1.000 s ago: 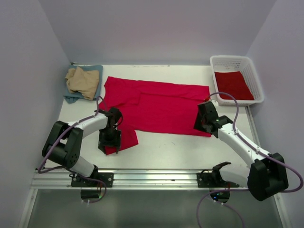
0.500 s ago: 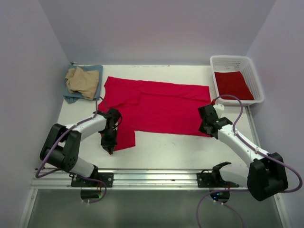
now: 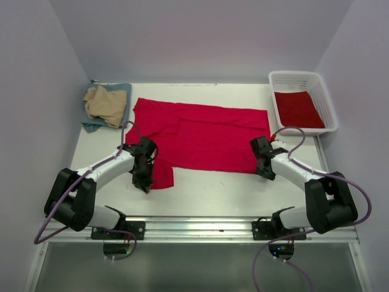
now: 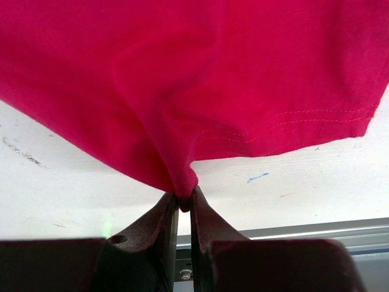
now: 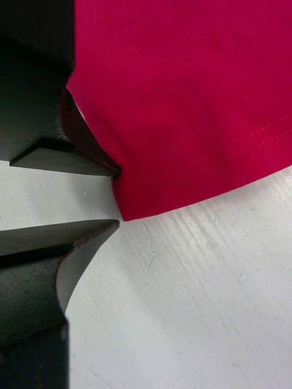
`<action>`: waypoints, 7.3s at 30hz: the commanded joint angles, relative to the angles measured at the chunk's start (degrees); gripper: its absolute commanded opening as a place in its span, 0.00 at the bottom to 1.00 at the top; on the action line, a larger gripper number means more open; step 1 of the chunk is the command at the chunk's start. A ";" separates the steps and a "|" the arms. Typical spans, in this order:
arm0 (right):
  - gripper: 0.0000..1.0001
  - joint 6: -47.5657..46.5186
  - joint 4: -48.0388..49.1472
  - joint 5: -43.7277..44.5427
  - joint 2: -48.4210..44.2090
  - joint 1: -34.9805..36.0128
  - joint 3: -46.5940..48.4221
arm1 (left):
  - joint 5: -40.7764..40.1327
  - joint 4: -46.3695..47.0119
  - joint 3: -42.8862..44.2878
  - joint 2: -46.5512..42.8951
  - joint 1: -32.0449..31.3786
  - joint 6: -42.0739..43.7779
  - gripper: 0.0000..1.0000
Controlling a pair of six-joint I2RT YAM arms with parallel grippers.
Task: Fold and stack the t-shirts
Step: Fold the tshirt
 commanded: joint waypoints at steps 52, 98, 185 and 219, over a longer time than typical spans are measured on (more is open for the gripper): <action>0.00 -3.84 -0.96 0.00 -6.66 -8.26 9.41 | -16.70 1.72 13.22 -14.14 -0.10 -1.12 0.00; 0.00 -7.71 -2.19 4.31 37.37 -13.45 53.00 | -13.39 24.76 46.43 29.36 17.21 8.46 0.00; 0.00 -0.62 2.63 -42.70 10.40 35.05 4.93 | 40.84 66.93 55.84 65.75 21.96 -25.36 0.00; 0.67 -27.56 -11.24 -8.78 26.29 27.89 64.77 | 17.13 54.82 42.78 27.19 20.73 -10.60 1.00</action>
